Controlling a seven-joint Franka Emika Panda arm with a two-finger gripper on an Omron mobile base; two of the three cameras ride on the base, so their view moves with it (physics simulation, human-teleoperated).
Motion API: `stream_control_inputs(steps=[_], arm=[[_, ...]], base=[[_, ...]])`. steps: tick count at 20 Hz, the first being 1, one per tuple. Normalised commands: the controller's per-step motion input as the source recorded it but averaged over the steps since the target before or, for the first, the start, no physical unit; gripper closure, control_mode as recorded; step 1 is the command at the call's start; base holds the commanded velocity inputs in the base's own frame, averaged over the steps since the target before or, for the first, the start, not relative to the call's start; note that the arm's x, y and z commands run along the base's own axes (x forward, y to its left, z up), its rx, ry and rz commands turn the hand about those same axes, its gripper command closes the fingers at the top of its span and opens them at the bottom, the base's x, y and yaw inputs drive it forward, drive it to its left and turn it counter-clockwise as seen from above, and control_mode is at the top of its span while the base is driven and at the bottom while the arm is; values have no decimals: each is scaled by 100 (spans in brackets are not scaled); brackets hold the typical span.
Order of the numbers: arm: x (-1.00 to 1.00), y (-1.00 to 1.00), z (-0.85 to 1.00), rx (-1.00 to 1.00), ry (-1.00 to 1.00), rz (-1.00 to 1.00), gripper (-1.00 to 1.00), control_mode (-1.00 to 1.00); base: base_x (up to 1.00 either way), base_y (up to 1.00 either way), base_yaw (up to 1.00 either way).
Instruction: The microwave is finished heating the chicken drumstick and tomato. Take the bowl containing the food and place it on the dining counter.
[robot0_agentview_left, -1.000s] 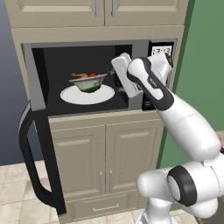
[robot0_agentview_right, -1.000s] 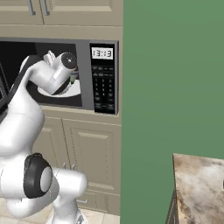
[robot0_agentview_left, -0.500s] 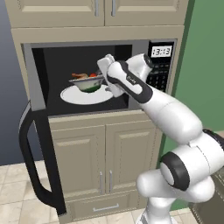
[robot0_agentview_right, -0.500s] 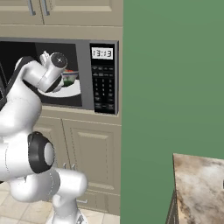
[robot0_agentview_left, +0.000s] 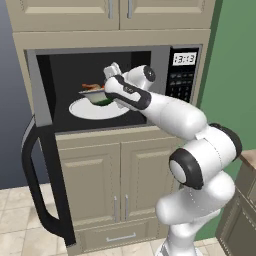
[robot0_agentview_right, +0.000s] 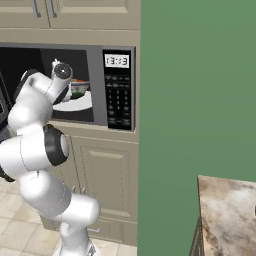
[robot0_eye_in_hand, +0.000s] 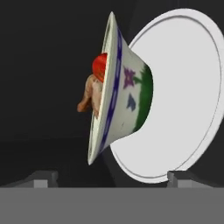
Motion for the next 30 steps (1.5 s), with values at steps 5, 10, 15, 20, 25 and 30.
stream_control_inputs(steps=[5,10,15,20,25,30], arm=[[53,4,0,0,5,-6,-100,-100],[50,0,-6,0,8,-2,-100,-100],[46,0,-8,0,9,-1,-100,-100],[26,0,-27,-3,13,0,-100,-100],[4,0,-45,-4,12,0,100,-100],[-30,-9,-61,-2,2,0,100,-100]], base=[[0,0,0],[0,0,0],[0,0,0],[0,0,0],[0,0,0],[0,0,0]])
